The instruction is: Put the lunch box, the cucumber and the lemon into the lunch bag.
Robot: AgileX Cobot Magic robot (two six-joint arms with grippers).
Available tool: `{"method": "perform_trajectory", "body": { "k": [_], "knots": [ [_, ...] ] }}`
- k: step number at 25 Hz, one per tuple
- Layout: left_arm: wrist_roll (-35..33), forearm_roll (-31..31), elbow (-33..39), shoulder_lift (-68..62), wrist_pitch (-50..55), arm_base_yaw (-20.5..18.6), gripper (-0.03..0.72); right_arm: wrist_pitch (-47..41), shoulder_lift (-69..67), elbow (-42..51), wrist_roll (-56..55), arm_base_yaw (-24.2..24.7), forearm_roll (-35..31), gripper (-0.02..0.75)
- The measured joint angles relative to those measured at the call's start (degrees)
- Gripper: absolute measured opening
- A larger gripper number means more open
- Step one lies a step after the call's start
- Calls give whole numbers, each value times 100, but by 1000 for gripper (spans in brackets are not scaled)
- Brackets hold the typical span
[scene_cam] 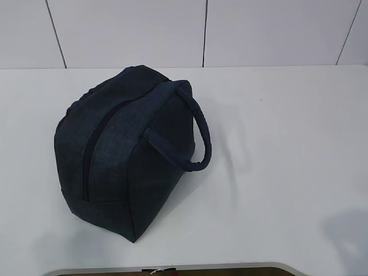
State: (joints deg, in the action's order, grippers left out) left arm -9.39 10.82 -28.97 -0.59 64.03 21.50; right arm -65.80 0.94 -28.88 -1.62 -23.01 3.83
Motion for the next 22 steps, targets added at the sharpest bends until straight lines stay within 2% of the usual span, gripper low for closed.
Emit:
{"method": "perform_trajectory", "body": {
  "k": [5,8,10,18,20,22],
  "knots": [
    [0,-9,0,0,0,-43,242,8,0,0,11,0,0,347],
    [0,-9,0,0,0,-340,242,21,0,0,11,0,-2,347],
    [0,-9,0,0,0,-683,242,21,0,0,11,126,-12,347],
    [0,-9,2,0,0,-2020,242,51,0,0,11,1759,-23,347],
    [0,-9,2,0,0,-2231,242,51,0,0,11,1901,-23,347],
    [0,1,2,0,0,-2282,242,51,0,0,11,1926,-23,347]
  ]
}}
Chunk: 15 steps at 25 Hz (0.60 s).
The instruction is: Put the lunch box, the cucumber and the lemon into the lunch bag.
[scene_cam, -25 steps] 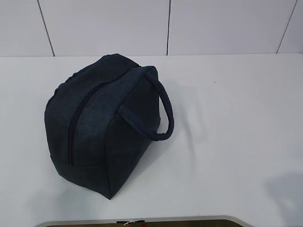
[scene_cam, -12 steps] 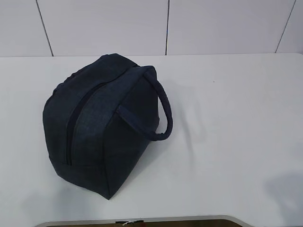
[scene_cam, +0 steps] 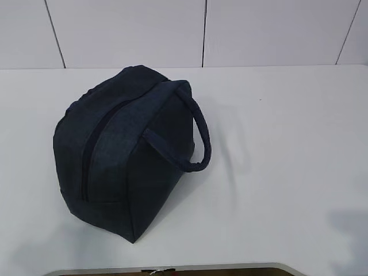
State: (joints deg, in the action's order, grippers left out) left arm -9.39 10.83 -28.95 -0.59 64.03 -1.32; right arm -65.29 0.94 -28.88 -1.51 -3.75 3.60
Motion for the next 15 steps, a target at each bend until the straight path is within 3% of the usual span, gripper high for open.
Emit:
{"method": "perform_trajectory", "body": {
  "k": [15],
  "knots": [
    [0,0,0,0,0,-4,242,0,0,0,0,0,0,347]
  ]
}}
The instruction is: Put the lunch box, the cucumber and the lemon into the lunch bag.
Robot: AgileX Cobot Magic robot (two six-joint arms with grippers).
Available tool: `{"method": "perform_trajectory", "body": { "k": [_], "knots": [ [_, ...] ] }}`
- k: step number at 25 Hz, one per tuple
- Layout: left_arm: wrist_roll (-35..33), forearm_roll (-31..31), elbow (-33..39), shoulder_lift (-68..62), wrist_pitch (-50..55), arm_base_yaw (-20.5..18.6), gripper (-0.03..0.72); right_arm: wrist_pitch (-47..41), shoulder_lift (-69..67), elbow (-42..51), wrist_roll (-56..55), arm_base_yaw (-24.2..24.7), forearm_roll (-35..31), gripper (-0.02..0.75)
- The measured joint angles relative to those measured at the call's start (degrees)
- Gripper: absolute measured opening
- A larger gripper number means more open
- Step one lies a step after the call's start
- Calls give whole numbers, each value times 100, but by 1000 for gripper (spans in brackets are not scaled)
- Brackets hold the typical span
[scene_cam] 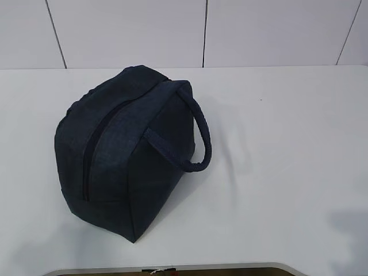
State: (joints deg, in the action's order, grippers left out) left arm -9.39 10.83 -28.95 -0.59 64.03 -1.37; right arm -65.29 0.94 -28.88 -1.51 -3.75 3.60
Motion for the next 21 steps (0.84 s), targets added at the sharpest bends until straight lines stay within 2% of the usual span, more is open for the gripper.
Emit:
{"method": "perform_trajectory", "body": {
  "k": [21],
  "knots": [
    [0,0,0,0,0,0,242,0,0,0,0,0,0,347]
  ]
}}
